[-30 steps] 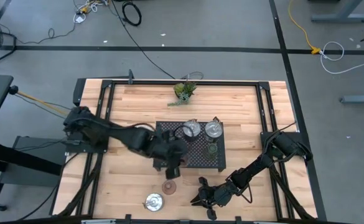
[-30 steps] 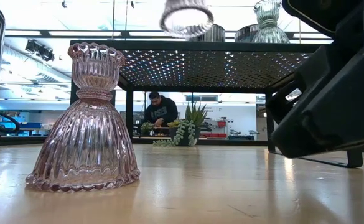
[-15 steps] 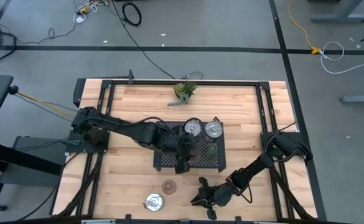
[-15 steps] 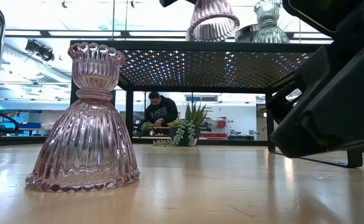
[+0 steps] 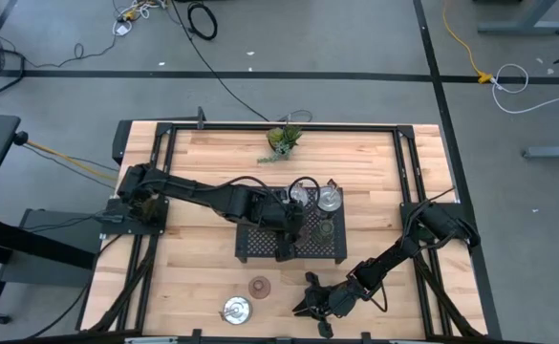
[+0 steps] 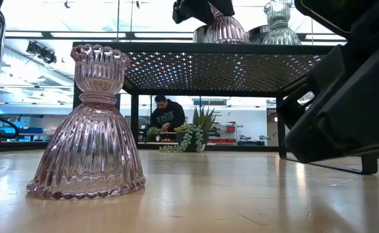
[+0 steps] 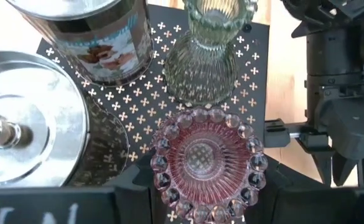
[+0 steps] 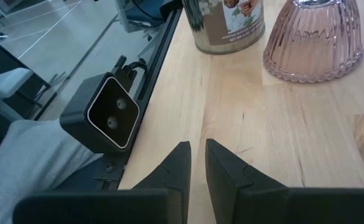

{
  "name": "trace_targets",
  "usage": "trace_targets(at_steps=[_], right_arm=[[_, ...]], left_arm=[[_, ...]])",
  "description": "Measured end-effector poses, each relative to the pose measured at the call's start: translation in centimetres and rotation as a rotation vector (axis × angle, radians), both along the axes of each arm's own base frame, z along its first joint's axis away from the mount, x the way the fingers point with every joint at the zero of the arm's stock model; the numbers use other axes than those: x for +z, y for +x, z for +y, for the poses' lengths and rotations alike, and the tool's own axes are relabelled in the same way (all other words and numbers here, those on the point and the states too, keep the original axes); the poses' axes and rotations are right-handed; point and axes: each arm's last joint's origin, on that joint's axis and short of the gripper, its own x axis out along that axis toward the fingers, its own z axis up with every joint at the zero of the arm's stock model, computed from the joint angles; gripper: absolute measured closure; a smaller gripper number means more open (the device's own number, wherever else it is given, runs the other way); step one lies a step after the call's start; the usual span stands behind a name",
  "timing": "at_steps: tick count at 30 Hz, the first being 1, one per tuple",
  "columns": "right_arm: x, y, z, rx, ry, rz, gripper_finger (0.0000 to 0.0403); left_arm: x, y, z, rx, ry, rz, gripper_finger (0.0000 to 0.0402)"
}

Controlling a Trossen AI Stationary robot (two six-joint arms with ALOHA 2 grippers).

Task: Pick & Place candle stick holders
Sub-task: Put the left pink glass candle holder on the shelf aligned with the green glass candle holder

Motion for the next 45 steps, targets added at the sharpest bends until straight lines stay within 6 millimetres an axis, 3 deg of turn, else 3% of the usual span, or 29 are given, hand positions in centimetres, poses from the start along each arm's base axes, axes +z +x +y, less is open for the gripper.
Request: trace_targets(at_steps=[14,21,30,45], right_arm=[[-0.02,-0.01,-0.01,0.000,-0.002,0.002,0.0356],[-0.03,-0.01,-0.01,0.000,-0.002,0.003,0.0356],[-0.03,-0.02,0.00,0.001,-0.002,0.003,0.0356],[-0.03,-0.02,0.00,0.001,-0.002,0.003,0.0356]], left_arm=[[-0.51,0.18,0.13,0.013,0.002,0.020,0.0254],[-0.65,0.28,0.13,0.016,0.003,0.021,0.0203],[-0.65,0.29,0.13,0.018,0.004,0.020,0.0223],[-0.81,0.07,0.17,0.015,0.008,0.049,0.0224]])
